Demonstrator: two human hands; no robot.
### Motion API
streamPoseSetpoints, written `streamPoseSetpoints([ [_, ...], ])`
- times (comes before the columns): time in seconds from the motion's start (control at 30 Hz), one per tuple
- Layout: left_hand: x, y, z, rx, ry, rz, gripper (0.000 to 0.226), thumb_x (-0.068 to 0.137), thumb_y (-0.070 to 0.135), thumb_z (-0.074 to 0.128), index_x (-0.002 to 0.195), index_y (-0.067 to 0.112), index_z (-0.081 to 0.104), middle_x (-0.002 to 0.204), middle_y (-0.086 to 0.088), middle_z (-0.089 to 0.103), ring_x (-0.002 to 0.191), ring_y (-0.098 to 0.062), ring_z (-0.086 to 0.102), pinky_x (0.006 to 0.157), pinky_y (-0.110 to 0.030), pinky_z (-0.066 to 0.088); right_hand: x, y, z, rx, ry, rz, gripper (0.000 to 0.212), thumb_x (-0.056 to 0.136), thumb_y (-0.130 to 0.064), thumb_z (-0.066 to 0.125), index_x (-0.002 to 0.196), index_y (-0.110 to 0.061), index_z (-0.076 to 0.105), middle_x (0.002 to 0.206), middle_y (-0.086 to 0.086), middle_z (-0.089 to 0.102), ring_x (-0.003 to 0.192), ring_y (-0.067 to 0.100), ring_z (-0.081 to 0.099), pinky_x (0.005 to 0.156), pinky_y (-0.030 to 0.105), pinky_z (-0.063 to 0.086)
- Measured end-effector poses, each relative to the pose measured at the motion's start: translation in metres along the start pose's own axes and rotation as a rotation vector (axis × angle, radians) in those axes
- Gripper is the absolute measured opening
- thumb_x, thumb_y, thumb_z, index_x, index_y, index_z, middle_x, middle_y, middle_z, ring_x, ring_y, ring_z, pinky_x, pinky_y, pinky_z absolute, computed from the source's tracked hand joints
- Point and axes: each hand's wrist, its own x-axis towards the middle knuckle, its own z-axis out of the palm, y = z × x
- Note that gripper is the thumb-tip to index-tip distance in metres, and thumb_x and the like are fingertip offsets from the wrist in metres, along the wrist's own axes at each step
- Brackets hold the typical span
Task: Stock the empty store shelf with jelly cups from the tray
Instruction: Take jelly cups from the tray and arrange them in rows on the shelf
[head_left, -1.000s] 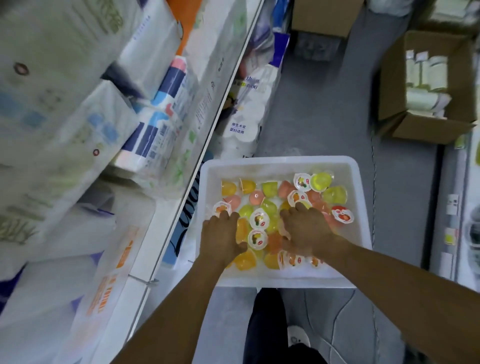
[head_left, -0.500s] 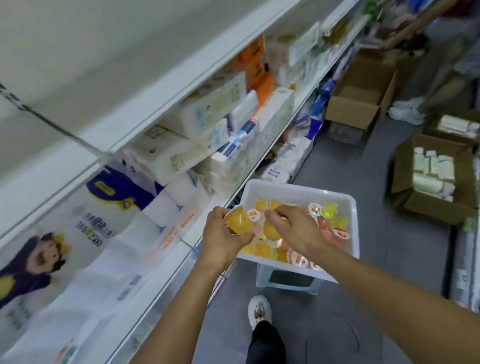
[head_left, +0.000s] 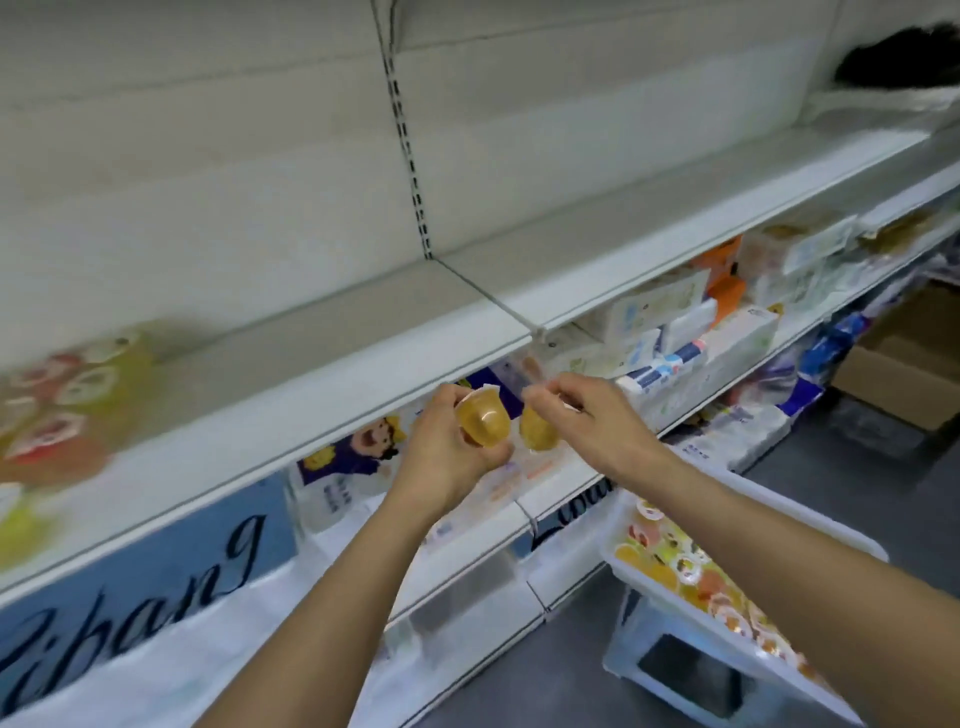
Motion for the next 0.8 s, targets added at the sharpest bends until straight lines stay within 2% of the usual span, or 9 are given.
streamPoseSetpoints([
  [0.1, -0.011, -0.008, -0.067, 0.03, 0.092, -0.004, 0.048, 0.061, 0.032, 0.082, 0.095, 0.037, 0.048, 0.091, 0.009, 0.069, 0.081, -0.01, 0.068, 0.077, -0.045, 0.057, 0.017, -0.044, 0.04, 0.055, -0.018, -0.034, 0.035, 0.079, -0.061, 0.056, 0.09, -0.028, 0.062, 0.084, -0.009, 0.065, 0.08, 0.009, 0.061, 0.07, 0.03, 0.049],
  [0.2, -0.023, -0.02, -0.129, 0.013, 0.15, -0.043, 0.051, 0.061, 0.03, 0.085, 0.095, 0.038, 0.048, 0.091, 0.002, 0.07, 0.072, -0.014, 0.071, 0.067, -0.045, 0.06, 0.032, -0.086, 0.083, 0.094, -0.058, -0.072, 0.03, 0.082, -0.053, 0.063, 0.096, -0.027, 0.06, 0.085, -0.003, 0.062, 0.078, 0.012, 0.059, 0.065, 0.026, 0.045],
  [0.27, -0.031, -0.03, -0.166, 0.082, 0.235, -0.023, 0.05, 0.064, 0.027, 0.085, 0.095, 0.035, 0.048, 0.091, 0.006, 0.068, 0.074, -0.008, 0.069, 0.071, -0.04, 0.059, 0.042, -0.111, 0.113, 0.092, -0.108, -0.101, 0.03, 0.082, -0.051, 0.065, 0.099, -0.027, 0.059, 0.088, -0.002, 0.061, 0.076, 0.012, 0.057, 0.063, 0.024, 0.044],
  [0.37, -0.04, -0.046, -0.215, 0.148, 0.346, -0.024, 0.051, 0.064, 0.029, 0.087, 0.097, 0.034, 0.048, 0.092, 0.008, 0.067, 0.08, -0.008, 0.066, 0.078, -0.04, 0.056, 0.051, -0.146, 0.156, 0.055, -0.219, -0.109, 0.034, 0.083, -0.046, 0.067, 0.109, -0.026, 0.057, 0.099, -0.005, 0.059, 0.08, 0.011, 0.059, 0.059, 0.021, 0.049],
  [0.5, -0.058, -0.069, -0.267, 0.198, 0.456, -0.036, 0.058, 0.064, 0.03, 0.087, 0.106, 0.037, 0.047, 0.098, 0.008, 0.066, 0.081, -0.009, 0.067, 0.079, -0.04, 0.057, 0.061, -0.176, 0.213, -0.102, -0.371, -0.234, 0.043, 0.083, -0.049, 0.065, 0.119, -0.029, 0.052, 0.115, -0.005, 0.059, 0.097, 0.014, 0.06, 0.085, 0.033, 0.052],
  [0.6, -0.073, -0.082, -0.304, 0.204, 0.519, -0.054, 0.058, 0.066, 0.028, 0.087, 0.108, 0.035, 0.048, 0.095, 0.01, 0.066, 0.08, -0.009, 0.067, 0.077, -0.039, 0.058, 0.068, -0.197, 0.253, -0.14, -0.436, -0.259, 0.046, 0.084, -0.044, 0.065, 0.124, -0.027, 0.05, 0.119, -0.002, 0.058, 0.097, 0.015, 0.059, 0.086, 0.033, 0.051],
  [0.7, -0.081, -0.087, -0.329, 0.207, 0.558, -0.063, 0.056, 0.067, 0.025, 0.087, 0.105, 0.032, 0.047, 0.093, 0.009, 0.065, 0.078, -0.007, 0.067, 0.072, -0.036, 0.058, 0.077, -0.212, 0.281, -0.201, -0.436, -0.306, 0.05, 0.088, -0.039, 0.064, 0.132, -0.02, 0.048, 0.126, 0.001, 0.057, 0.103, 0.017, 0.057, 0.084, 0.028, 0.045],
  [0.8, -0.086, -0.092, -0.343, 0.222, 0.571, -0.059, 0.054, 0.068, 0.022, 0.086, 0.103, 0.032, 0.047, 0.093, 0.009, 0.065, 0.078, -0.007, 0.067, 0.073, -0.034, 0.058, 0.087, -0.219, 0.299, -0.258, -0.434, -0.327, 0.052, 0.089, -0.039, 0.06, 0.134, -0.017, 0.046, 0.13, 0.004, 0.056, 0.11, 0.02, 0.056, 0.088, 0.03, 0.045],
])
